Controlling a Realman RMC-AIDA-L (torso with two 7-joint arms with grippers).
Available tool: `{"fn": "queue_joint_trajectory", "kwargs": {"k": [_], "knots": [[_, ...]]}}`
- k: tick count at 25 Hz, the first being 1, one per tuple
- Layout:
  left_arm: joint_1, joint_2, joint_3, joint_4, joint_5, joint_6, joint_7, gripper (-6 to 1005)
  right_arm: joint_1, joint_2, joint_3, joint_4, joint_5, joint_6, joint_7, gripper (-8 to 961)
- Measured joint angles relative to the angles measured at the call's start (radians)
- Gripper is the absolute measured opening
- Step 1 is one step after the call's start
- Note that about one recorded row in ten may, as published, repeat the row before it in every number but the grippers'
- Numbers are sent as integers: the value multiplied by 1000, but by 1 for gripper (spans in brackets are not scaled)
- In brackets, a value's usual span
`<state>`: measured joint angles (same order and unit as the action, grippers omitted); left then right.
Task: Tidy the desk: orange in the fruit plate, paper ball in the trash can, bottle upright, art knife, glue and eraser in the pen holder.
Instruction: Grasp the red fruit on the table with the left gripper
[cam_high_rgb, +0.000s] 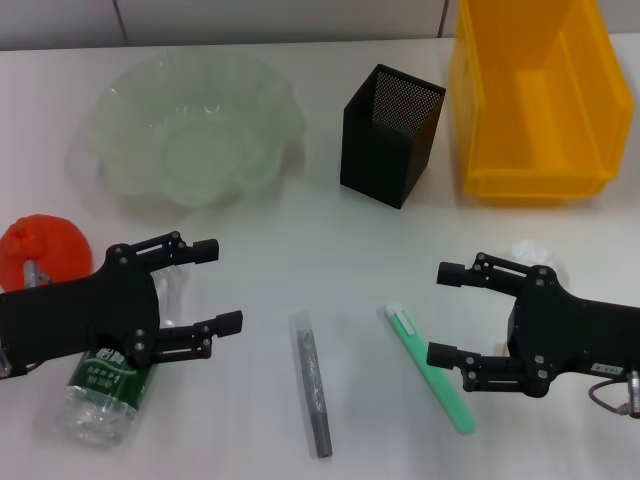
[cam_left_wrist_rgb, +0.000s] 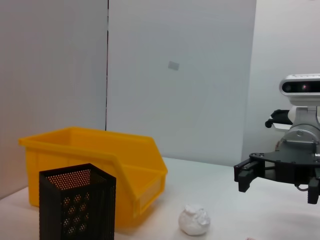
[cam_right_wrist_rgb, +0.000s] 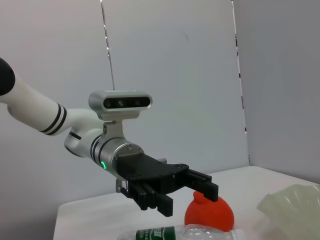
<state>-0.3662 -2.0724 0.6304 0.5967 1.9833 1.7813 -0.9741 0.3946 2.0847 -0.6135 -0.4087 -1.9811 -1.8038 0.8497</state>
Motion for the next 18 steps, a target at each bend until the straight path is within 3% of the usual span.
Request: {"fn": "queue_joint_trajectory", "kwargs": {"k": [9, 12, 14, 18], "knots": [[12, 2, -12, 6, -3, -5, 0, 817, 1, 0, 0, 2, 1, 0, 0, 833], [38, 5, -130, 11, -4, -44, 0, 816, -2, 0, 0, 4, 1, 0, 0, 834], [60, 5, -308, -5, -5, -114, 1, 815, -4, 0, 0, 5, 1, 0, 0, 834], [85, 9, -541, -92, -5, -219, 0, 814, -8, 0, 2, 7, 1, 0, 0, 834]]}}
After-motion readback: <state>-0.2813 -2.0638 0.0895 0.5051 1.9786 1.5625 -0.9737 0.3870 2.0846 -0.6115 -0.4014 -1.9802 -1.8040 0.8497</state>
